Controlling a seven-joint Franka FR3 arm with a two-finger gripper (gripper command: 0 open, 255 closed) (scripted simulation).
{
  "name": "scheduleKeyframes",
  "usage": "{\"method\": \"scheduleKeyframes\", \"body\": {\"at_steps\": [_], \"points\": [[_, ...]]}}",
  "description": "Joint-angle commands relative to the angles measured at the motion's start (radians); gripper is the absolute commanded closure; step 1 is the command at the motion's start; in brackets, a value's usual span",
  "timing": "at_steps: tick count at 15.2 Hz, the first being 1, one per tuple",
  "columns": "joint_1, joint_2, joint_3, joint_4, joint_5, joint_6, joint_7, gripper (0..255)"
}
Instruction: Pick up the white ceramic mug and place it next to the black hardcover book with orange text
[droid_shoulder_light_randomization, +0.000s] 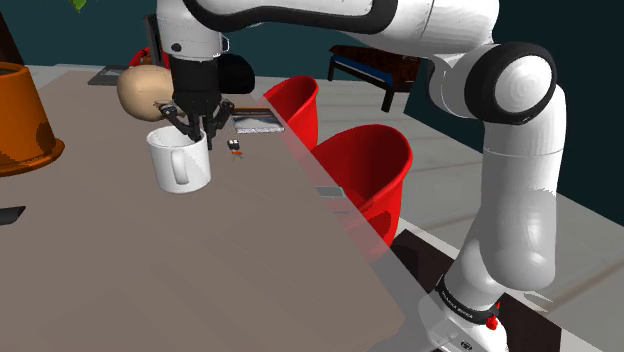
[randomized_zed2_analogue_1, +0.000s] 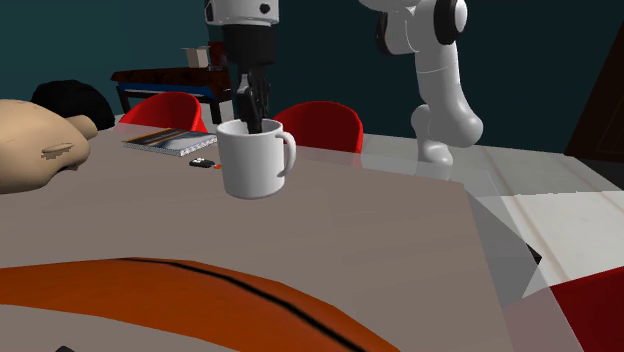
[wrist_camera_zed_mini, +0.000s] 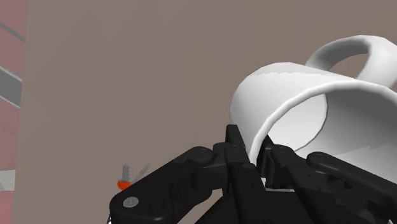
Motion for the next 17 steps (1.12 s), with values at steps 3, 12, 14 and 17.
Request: {"method": "scheduleKeyframes", "body": {"at_steps": [3,12,14,17], "points": [[0.017,0.022,0.0,0.086,-0.01,-0.065,0.0,255],[-0.084,0.001,-0.031,0.097,0.011,-0.088,-0.13,255],[-0.117,-0.002,-0.042,0.095,0.016,-0.086,-0.173,255],[-0.163,0.004,-0.06,0.107,0.021,-0.089,-0.237,255]]}}
